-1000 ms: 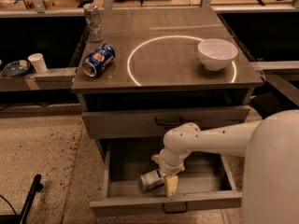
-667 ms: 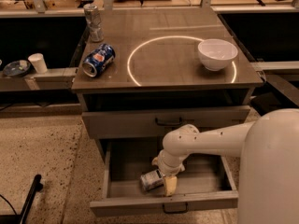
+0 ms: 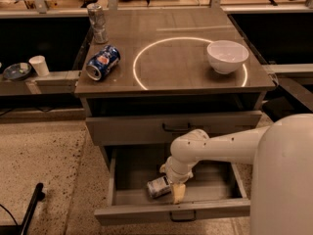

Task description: Pick blue plastic bottle from middle drawer and place on counter

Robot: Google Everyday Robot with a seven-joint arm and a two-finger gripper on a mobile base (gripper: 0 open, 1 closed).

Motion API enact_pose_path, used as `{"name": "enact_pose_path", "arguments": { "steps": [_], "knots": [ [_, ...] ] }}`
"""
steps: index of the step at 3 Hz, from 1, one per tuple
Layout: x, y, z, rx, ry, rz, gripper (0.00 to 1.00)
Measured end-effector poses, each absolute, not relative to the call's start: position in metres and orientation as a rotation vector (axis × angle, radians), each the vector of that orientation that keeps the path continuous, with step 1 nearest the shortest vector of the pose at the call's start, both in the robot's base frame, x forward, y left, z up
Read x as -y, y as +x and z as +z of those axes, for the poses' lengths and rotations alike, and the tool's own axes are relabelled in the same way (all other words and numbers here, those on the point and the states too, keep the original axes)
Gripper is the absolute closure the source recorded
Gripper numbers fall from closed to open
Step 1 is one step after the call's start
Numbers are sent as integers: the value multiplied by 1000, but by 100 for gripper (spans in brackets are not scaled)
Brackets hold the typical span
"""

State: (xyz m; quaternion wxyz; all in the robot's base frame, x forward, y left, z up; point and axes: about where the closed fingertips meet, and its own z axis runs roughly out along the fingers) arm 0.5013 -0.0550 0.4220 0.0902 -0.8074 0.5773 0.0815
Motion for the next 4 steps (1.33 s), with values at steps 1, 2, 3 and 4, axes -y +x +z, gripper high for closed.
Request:
{"name": "enact_pose_path", "arguments": {
  "steps": [1,2,3,4],
  "knots": [
    [56,502,425,-1716,-2402,238,28],
    [57,502,427,-1717,-2405,232,27],
    [63,501,430,-1711,-2411,198,20],
    [67,502,436,-1706,-2403,179,20]
  ]
}}
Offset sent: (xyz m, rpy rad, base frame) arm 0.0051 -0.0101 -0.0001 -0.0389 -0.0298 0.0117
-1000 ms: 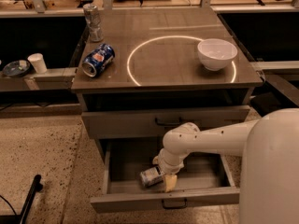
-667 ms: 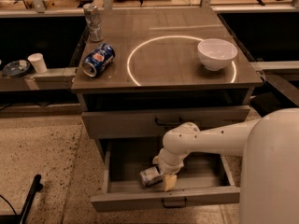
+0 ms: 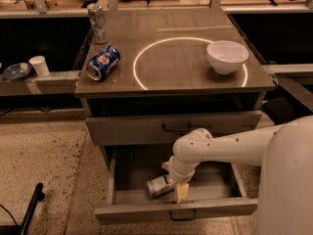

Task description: Pick blue plastic bottle from middle drawer and place on counter

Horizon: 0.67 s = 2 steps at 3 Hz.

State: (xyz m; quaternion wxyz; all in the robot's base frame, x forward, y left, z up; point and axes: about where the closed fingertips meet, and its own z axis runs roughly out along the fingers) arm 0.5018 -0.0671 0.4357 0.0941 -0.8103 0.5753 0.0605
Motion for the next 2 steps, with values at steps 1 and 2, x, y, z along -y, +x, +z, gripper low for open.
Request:
{"name": "enact_pose_path", "arguments": {
  "steps": [1,2],
  "knots": [
    [67,502,436,-1706,-2403,179,38],
    [67,513,425,-1713,-2411,170,48]
  ]
}}
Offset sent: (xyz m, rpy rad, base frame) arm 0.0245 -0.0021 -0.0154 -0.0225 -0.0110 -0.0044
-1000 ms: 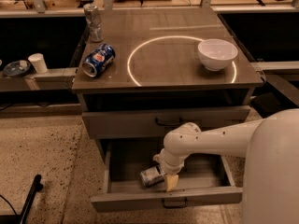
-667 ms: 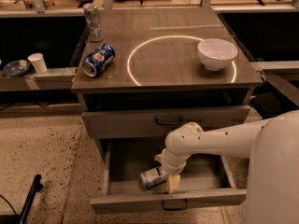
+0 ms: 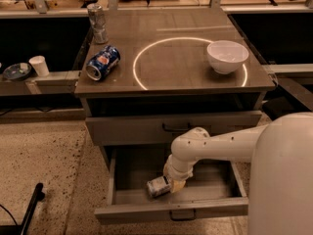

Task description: Pick blue plastic bottle from middle drawer and place on counter

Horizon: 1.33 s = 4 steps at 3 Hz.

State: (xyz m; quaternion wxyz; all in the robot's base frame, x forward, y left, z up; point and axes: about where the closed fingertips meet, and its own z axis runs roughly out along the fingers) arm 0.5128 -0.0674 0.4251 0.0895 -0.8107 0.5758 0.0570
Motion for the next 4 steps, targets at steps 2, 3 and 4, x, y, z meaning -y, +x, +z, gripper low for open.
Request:
{"name": "enact_pose_path", "arguments": {
  "steps": [2,3,4],
  "knots": [
    [67,526,407,-1730,-2405,159,40],
    [62,532,396,-1738,-2401,158,41],
    [57,533,387,-1741,-2402,169,54]
  ]
}}
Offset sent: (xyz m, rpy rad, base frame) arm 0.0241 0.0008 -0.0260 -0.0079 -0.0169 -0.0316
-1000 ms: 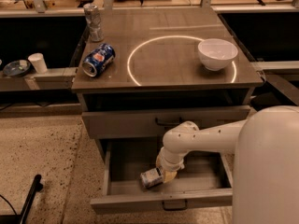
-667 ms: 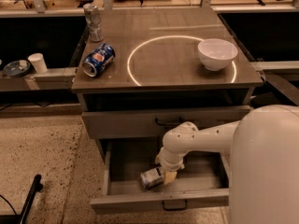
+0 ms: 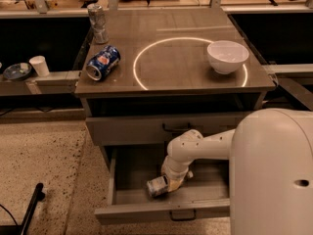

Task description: Pick blue plastic bottle from middle drawer and place on counter

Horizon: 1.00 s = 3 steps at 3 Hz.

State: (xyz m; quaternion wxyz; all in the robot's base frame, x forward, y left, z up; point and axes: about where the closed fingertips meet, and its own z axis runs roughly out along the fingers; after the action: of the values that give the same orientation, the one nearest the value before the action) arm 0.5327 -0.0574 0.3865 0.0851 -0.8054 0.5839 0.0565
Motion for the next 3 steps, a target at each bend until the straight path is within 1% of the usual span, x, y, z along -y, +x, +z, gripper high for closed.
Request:
{"name": "enact_pose_path", "arguments": {
  "steps": [1,2,3],
  "knots": [
    [57,533,385,-1741,-2402,170,69],
    [52,524,397,-1731,-2368,213,92],
    [52,506,456,-1708,-2232,305,100]
  ]
}}
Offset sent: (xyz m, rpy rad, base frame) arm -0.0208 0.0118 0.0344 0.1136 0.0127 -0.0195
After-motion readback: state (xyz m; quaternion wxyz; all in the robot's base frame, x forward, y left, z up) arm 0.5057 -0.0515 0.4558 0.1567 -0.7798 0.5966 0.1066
